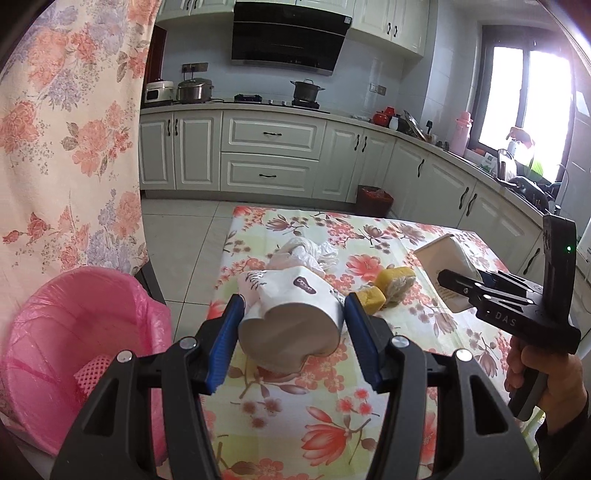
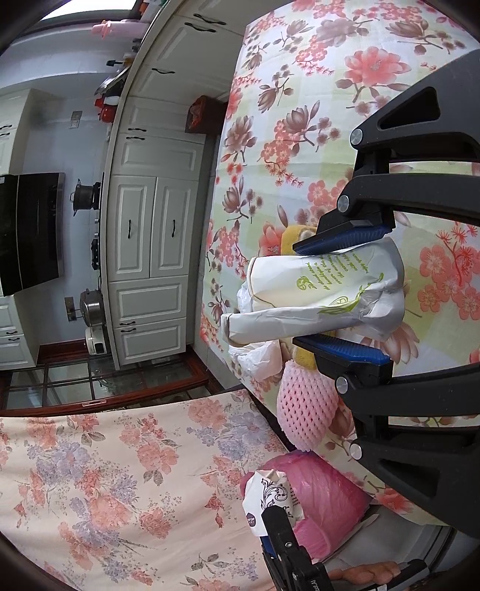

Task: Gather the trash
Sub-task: 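Carry the paper cup with the left gripper and the tube packet with the right gripper to the wastebasket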

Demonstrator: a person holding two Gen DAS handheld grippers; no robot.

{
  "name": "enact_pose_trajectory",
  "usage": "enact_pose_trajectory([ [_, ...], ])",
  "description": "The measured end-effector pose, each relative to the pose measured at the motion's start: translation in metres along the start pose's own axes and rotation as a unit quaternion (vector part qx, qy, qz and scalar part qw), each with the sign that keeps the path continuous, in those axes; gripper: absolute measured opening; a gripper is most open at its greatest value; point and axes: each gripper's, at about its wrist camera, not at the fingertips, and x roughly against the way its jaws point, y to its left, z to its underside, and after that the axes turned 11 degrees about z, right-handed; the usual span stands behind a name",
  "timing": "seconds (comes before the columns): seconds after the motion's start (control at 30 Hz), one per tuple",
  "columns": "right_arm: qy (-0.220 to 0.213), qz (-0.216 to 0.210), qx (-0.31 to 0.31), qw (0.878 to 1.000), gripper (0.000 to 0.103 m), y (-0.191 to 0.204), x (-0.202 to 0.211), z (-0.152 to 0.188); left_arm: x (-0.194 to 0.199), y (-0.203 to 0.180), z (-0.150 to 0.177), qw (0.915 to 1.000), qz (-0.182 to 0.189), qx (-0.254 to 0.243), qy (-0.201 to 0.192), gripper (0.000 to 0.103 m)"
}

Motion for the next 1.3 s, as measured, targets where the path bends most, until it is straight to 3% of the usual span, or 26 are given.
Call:
enact_pose_trajectory([
  [0.4, -0.022, -0.018, 0.01, 1.0, 0.042, 0.026, 0.007, -0.02, 0.049, 0.041, -0.007, 0.9969, -0.063, 0.022, -0.041, 0.054],
  [0.73, -0.037, -0.041, 0.022, 0.998, 0.042, 0.063, 0.01, -0.036, 0.094, 0.08, -0.007, 0.9884, -0.126, 0.044, -0.073, 0.054],
  [1.3, -0.045, -0.095, 0.061, 0.993, 0.042, 0.144, 0.013, -0.054, 0.14, 0.124, 0.009, 0.9752, -0.179, 0.082, -0.102, 0.054],
])
